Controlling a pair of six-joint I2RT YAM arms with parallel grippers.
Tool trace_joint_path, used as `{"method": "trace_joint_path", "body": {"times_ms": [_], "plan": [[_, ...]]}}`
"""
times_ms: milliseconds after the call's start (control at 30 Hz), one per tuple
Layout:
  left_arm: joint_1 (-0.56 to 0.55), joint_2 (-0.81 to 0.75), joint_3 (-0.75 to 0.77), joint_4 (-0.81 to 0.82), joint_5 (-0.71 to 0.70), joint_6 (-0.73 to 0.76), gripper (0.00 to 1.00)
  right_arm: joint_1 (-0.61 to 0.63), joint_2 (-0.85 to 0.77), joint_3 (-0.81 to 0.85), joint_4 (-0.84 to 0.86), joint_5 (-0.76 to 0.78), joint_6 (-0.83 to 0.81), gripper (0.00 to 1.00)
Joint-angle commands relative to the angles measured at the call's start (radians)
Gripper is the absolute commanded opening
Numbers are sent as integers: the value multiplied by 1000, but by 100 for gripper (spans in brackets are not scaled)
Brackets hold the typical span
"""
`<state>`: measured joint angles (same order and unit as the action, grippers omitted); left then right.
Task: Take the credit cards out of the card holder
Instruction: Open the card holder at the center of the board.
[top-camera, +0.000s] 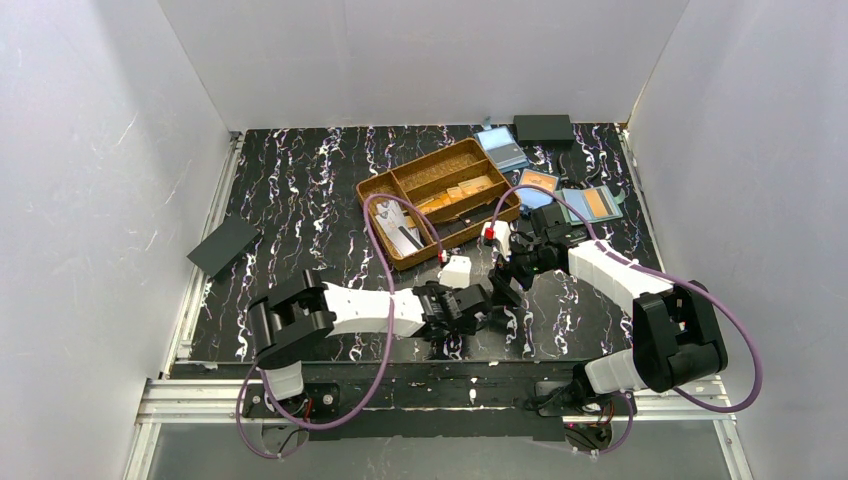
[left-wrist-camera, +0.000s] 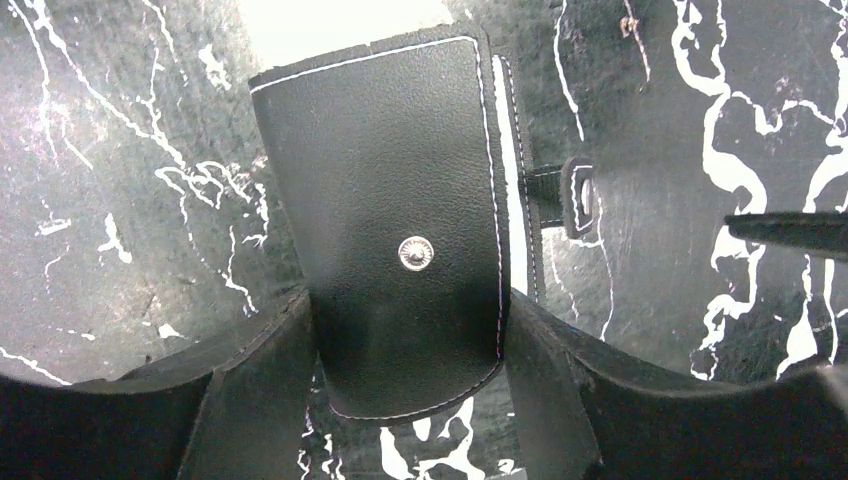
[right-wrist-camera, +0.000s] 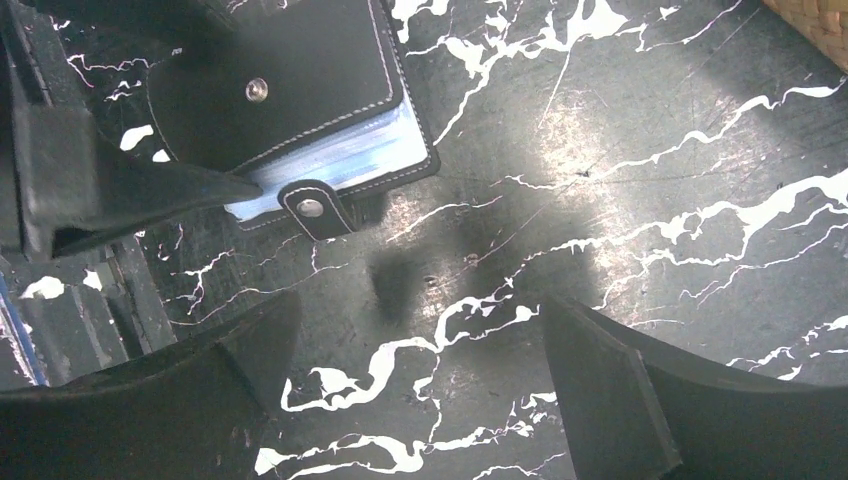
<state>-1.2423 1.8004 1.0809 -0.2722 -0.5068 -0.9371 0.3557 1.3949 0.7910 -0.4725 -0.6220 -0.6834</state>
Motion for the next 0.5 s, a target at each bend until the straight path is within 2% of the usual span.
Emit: {"method": "trace_joint_path", "body": {"times_ms": [0,200,467], "plan": [[16,-119,-83,77,29,-31,44,5,-28,27,-13,-42,-11,98],[57,-240,-281,335,160,-102,34,3,-33,21,-19,-86,-15,98],[75,-351,-383,448,224,-136,33,3,0,29,-50,-177,-12,98]]}}
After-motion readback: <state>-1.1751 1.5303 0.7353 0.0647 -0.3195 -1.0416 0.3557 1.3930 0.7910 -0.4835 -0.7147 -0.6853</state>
